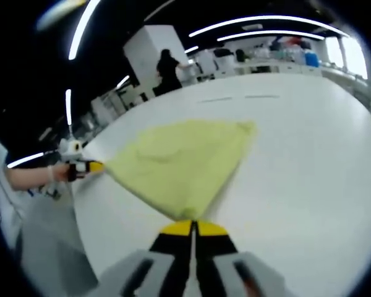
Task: Fold the garment on the visible template until the final outline fits inside the template.
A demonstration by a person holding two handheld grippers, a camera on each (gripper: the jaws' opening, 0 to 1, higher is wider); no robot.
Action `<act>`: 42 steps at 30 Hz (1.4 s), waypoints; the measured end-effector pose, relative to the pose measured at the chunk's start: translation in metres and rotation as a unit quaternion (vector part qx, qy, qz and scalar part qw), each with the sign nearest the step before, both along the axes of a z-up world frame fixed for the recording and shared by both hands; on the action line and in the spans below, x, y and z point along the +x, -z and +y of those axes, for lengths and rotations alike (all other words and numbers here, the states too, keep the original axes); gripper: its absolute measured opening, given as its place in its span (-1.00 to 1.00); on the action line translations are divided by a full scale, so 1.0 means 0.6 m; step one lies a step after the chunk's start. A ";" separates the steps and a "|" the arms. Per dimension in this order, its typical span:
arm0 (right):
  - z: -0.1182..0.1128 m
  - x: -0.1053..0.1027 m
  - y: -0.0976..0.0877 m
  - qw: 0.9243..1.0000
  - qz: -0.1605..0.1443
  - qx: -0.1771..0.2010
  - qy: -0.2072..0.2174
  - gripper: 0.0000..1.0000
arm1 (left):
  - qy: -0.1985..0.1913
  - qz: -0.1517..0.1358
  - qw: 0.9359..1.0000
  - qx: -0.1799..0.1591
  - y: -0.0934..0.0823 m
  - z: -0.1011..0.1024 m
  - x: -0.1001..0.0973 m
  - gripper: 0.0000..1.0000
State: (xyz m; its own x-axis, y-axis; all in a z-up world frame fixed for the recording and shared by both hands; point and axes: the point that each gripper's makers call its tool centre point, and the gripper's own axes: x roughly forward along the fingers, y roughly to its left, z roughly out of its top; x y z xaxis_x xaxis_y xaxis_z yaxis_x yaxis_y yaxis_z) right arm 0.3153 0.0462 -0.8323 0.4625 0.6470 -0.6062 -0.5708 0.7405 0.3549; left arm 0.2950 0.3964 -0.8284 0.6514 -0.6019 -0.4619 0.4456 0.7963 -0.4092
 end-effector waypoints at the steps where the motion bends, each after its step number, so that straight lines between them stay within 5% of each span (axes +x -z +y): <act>1: -0.001 0.000 -0.001 1.000 0.000 0.000 0.001 -1.00 | 0.000 -0.001 1.000 0.001 0.000 0.001 -0.001 -1.00; 20: -0.020 -0.007 -0.005 1.000 0.001 0.005 0.012 -1.00 | -0.006 0.004 1.000 0.005 -0.002 0.014 -0.014 -1.00; 42: -0.037 -0.093 0.002 0.999 0.027 0.022 0.012 -1.00 | -0.007 0.019 1.000 -0.016 -0.004 0.001 -0.120 -1.00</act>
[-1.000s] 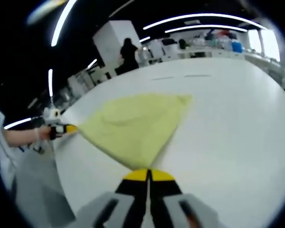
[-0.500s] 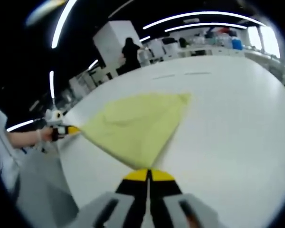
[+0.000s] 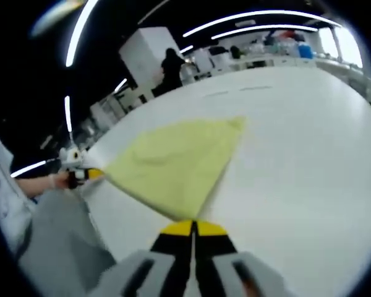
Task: Fold the garment on the visible template until the final outline fits inside the template.
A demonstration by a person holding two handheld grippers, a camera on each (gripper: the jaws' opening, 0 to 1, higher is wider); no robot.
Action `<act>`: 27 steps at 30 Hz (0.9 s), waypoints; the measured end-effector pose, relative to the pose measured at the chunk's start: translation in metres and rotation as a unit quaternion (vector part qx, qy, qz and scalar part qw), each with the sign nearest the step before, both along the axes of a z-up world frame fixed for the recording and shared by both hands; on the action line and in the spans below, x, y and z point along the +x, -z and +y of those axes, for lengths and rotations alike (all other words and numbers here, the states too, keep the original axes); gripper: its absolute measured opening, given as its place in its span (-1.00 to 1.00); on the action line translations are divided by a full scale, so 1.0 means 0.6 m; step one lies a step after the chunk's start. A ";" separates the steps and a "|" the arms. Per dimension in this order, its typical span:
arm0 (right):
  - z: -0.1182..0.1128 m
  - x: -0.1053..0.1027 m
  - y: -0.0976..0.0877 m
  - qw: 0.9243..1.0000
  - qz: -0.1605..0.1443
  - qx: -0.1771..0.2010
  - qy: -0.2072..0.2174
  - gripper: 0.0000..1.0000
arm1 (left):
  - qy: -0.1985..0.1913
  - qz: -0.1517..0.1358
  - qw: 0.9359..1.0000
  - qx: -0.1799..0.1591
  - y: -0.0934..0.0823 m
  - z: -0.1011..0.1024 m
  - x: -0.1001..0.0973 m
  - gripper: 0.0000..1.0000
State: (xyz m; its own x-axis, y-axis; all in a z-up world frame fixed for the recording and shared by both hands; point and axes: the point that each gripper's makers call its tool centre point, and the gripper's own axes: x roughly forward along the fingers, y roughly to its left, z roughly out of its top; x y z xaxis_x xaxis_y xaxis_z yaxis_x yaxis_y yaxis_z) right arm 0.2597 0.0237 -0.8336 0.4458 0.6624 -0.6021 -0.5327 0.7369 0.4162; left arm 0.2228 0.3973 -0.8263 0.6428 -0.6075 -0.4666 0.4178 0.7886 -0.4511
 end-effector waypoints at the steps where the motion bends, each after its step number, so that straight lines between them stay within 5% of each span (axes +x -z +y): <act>1: 0.001 -0.004 0.000 1.000 0.000 0.000 -0.001 -1.00 | -0.001 -0.001 1.000 0.000 0.000 -0.002 -0.004 -1.00; 12: 0.005 -0.009 -0.002 1.000 0.002 0.005 0.008 -1.00 | -0.020 -0.002 1.000 0.001 0.000 -0.001 -0.007 -1.00; 17: 0.009 -0.004 -0.046 0.999 -0.027 0.017 0.019 -1.00 | -0.052 -0.028 0.998 -0.001 -0.025 0.024 0.001 -0.88; 22: 0.011 -0.001 -0.081 0.997 -0.066 0.019 0.034 -0.33 | -0.069 -0.070 0.995 0.006 -0.076 0.016 0.006 -0.37; 27: 0.006 -0.009 -0.092 0.995 -0.086 0.017 0.042 0.25 | -0.051 -0.087 0.995 0.020 -0.090 0.004 0.002 0.19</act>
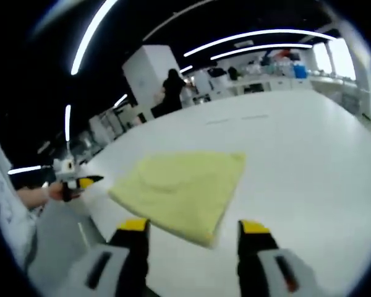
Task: Fold the garment on the visible template until the final outline fits inside the template.
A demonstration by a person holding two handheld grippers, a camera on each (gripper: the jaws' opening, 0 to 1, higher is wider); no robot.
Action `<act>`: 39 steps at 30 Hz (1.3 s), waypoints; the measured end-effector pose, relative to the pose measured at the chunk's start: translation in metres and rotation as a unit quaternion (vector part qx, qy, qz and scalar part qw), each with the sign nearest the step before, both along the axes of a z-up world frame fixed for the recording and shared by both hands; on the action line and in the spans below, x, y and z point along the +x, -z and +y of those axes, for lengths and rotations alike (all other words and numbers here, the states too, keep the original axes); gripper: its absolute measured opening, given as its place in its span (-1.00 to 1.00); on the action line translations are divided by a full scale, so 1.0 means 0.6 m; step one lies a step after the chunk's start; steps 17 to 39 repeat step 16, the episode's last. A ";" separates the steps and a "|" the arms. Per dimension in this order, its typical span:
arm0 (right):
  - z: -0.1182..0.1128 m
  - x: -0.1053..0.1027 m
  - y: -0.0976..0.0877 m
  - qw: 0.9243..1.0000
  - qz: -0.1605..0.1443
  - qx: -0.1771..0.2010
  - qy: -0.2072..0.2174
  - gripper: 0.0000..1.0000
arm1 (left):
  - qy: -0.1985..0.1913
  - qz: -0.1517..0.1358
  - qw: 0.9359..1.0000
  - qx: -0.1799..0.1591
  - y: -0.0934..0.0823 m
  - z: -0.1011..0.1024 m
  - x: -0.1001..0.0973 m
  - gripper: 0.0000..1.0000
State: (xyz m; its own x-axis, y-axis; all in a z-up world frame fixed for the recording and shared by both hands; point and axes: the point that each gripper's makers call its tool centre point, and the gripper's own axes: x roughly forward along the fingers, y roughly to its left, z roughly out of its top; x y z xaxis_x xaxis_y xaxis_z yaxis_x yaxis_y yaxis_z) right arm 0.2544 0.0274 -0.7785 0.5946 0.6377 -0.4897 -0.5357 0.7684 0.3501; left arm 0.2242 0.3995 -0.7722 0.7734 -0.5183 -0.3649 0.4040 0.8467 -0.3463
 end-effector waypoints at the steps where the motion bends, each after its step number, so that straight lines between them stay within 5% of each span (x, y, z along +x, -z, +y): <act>1: -0.001 -0.001 0.000 1.000 -0.002 0.001 0.002 0.32 | 0.006 0.002 1.000 0.004 0.001 -0.004 -0.003 0.26; 4: -0.010 -0.002 0.001 1.000 -0.005 0.003 0.015 0.76 | 0.014 0.009 1.000 0.021 0.007 -0.012 -0.006 0.58; 6: -0.017 -0.003 0.004 1.000 -0.011 -0.004 0.027 0.98 | 0.009 0.010 0.999 0.034 0.006 -0.019 -0.007 0.99; 8: -0.018 -0.010 0.005 1.000 -0.011 -0.009 0.021 0.99 | 0.025 0.046 0.997 0.052 0.018 -0.024 -0.021 0.96; 15: -0.011 -0.022 0.013 1.000 -0.009 -0.016 -0.003 0.99 | 0.044 0.012 0.996 0.082 -0.010 -0.076 -0.020 0.98; 39: -0.007 -0.023 0.010 1.000 -0.004 -0.011 -0.008 0.99 | 0.042 0.010 0.995 0.093 -0.010 -0.073 -0.019 0.98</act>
